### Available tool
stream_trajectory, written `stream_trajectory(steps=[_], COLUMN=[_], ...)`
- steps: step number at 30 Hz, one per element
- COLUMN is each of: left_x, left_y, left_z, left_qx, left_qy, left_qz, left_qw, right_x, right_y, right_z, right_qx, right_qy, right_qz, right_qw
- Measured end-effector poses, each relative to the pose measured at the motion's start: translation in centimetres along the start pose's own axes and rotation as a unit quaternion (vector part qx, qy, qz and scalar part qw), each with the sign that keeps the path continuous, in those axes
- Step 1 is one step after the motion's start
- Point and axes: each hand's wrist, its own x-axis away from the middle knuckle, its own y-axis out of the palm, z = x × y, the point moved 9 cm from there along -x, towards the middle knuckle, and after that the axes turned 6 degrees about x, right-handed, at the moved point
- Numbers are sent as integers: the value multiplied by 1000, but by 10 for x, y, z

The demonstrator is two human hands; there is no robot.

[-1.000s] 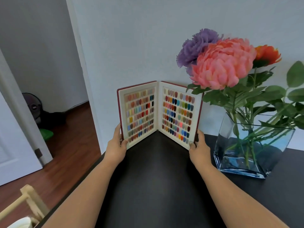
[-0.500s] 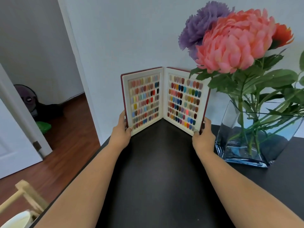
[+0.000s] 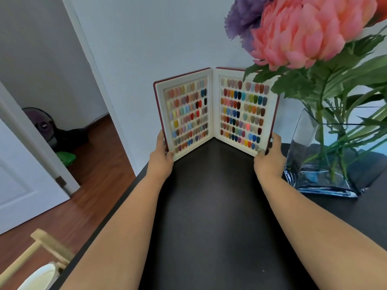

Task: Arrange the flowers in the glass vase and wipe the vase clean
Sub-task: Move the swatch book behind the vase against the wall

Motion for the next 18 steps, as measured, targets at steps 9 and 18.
stream_trajectory(steps=[9,18], left_x=[18,69], left_y=[0,0], left_z=[17,105], left_qx=[27,-3], left_qy=[-17,90], left_qz=[35,112], left_qw=[999,990], right_x=[12,74], right_y=[7,-25], right_z=[-9,-35], right_qx=[4,-95], right_qy=[22,73], right_qz=[-98,-264], right_qw=[995,957])
